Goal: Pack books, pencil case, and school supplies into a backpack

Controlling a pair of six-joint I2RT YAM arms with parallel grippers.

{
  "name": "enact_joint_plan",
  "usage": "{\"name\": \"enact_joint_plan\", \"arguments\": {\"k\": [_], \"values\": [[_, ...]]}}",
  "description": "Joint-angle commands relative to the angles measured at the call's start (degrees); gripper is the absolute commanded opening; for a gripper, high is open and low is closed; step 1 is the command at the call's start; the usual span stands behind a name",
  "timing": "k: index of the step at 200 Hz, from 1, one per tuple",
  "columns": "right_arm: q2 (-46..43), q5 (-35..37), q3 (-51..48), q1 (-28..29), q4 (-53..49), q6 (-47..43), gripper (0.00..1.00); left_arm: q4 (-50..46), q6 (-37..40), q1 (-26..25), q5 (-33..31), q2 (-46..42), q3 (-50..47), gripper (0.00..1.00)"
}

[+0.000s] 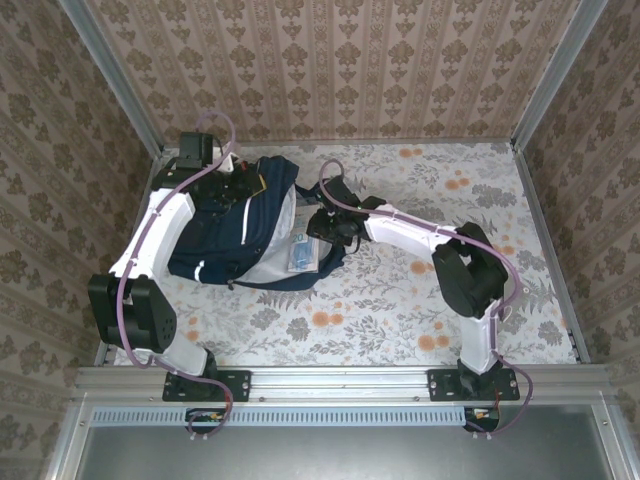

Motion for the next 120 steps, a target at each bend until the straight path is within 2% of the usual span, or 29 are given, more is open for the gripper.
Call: {"name": "enact_joint_plan", "arguments": {"k": [1,19,45,91,104,120], "values": [[4.26,-0.8,2.62,0.39,-3.0,0.74,0.43,3.77,-2.1,0.18,4.23,-3.79,0.35,0.0],[6.58,-1.5,4.73,0.94,-3.17,0.91,0.42,3.82,-2.34,0.03,5.24,-4.27,0.29,0.0],[9.78,-3.6,9.79,2.76,-1.91,1.23,0.34,4.32,-2.94,-0.62,5.42,-4.72,-0.36,0.0],[17.95,-6.9,23.15,5.29,-4.11,2.07,0.32,4.4,-3.15,-1.47,5.15,-4.75,-0.94,0.0],[19.02,-6.51,25.66,5.46,-5.97,1.47,0.35,4.02,-2.79,-1.41,4.9,-4.83,-0.85,0.0],[17.88,-6.14,24.51,5.12,-5.87,1.02,0.44,3.65,-2.51,-1.32,4.71,-4.94,-0.85,0.0]]}}
